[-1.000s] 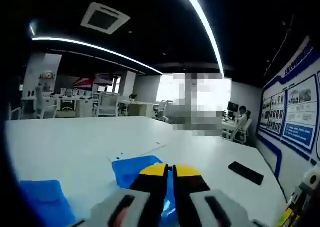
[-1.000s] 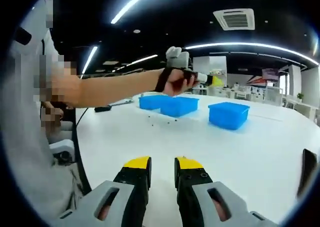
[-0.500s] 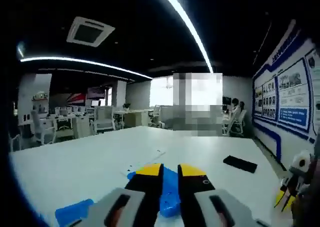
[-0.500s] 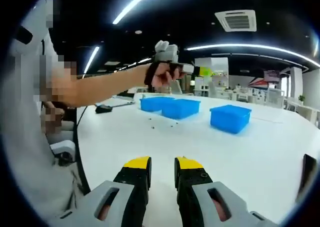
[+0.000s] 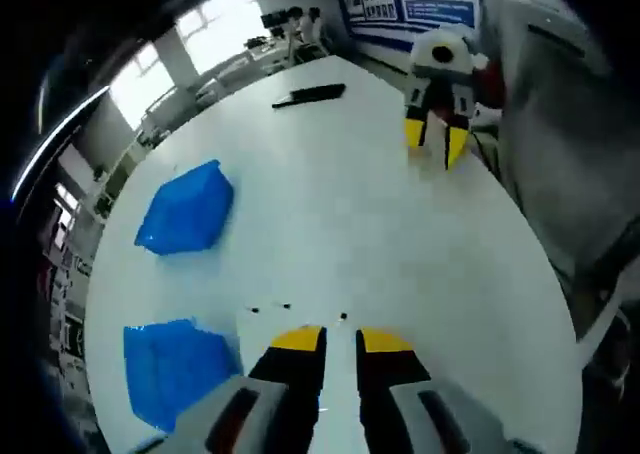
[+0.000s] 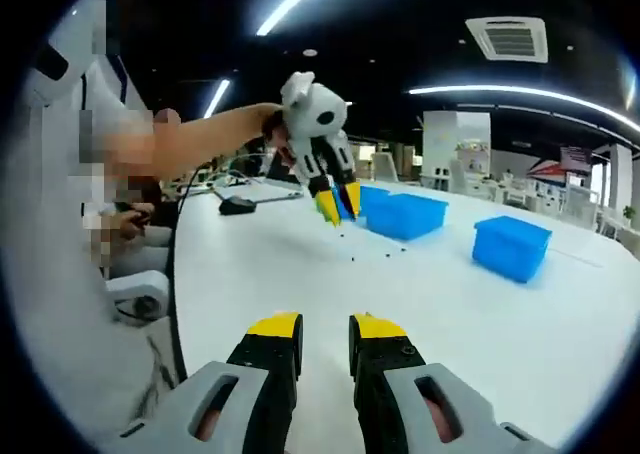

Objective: Pick up the resistors one by one and place each resistor into its matching bin, sorting the parts by color and model until every resistor is separated into the correct bin for its type

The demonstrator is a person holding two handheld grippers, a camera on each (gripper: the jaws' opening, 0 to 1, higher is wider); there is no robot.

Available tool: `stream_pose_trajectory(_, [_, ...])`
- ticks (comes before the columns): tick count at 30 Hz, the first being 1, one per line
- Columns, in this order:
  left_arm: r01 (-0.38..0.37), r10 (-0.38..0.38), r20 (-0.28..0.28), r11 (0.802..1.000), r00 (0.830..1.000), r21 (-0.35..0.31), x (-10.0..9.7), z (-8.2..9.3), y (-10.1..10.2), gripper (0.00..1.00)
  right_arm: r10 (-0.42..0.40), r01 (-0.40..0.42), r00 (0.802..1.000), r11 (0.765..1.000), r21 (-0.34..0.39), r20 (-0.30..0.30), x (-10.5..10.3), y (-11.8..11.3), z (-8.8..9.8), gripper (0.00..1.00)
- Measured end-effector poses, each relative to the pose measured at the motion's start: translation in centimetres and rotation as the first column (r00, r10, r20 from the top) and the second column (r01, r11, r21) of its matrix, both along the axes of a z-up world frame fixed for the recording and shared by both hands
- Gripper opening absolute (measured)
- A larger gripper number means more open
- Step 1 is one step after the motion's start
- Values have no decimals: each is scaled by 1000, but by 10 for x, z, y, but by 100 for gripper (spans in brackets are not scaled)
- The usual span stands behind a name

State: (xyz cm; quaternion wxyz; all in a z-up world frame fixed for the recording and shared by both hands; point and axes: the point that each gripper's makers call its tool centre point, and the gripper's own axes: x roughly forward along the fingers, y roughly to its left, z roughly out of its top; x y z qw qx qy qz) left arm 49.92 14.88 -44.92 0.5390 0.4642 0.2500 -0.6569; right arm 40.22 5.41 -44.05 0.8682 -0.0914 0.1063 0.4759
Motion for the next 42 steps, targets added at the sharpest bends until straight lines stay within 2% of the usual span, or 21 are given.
stream_pose_trajectory(5, [19, -18, -17, 998, 1000, 59, -1, -16, -8, 15, 2, -2, 1000, 1000, 2, 7, -7, 4, 6, 21])
stream_pose_trajectory(9, [20, -17, -32, 997, 999, 72, 5, -22, -11, 13, -11, 11, 1000, 1000, -10, 9, -10, 0, 3, 21])
stream_pose_trajectory(12, [16, -10, -50, 994, 999, 111, 13, -26, -12, 12, -27, 28, 1000, 999, -38, 6, -10, -4, -2, 21])
stream_pose_trajectory(17, [12, -1, -95, 993, 995, 116, 18, -35, -16, 11, -34, 35, 999, 998, -44, 9, -8, -8, -1, 21])
stream_pose_trajectory(18, [14, -1, -122, 994, 992, 111, 16, -34, -16, 9, -39, 40, 999, 998, -43, 11, -7, -9, 0, 21])
stream_pose_trajectory(22, [13, 0, -131, 995, 991, 102, 18, -34, -14, 10, -52, 53, 998, 998, -46, 20, -4, -14, 1, 21])
stream_pose_trajectory(26, [13, 4, -122, 990, 993, 142, 19, -34, -5, 10, -62, 62, 998, 997, -51, 12, -4, -19, -2, 21])
stream_pose_trajectory(30, [-5, 23, -127, 990, 992, 138, 21, -34, -3, 10, -61, 61, 998, 997, -52, 4, -5, -19, -6, 21])
stream_pose_trajectory(34, [-22, 39, -160, 994, 986, 107, 16, -34, -8, 6, -54, 54, 999, 997, -49, 7, -6, -18, -6, 21])
stream_pose_trajectory(41, [-13, 27, -143, 995, 989, 100, 15, -33, -8, 5, -61, 61, 998, 998, -34, 14, -12, -24, -4, 21])
stream_pose_trajectory(42, [-22, 33, -149, 997, 988, 76, 14, -30, -10, 5, -63, 64, 998, 997, -35, 12, -12, -26, -5, 21])
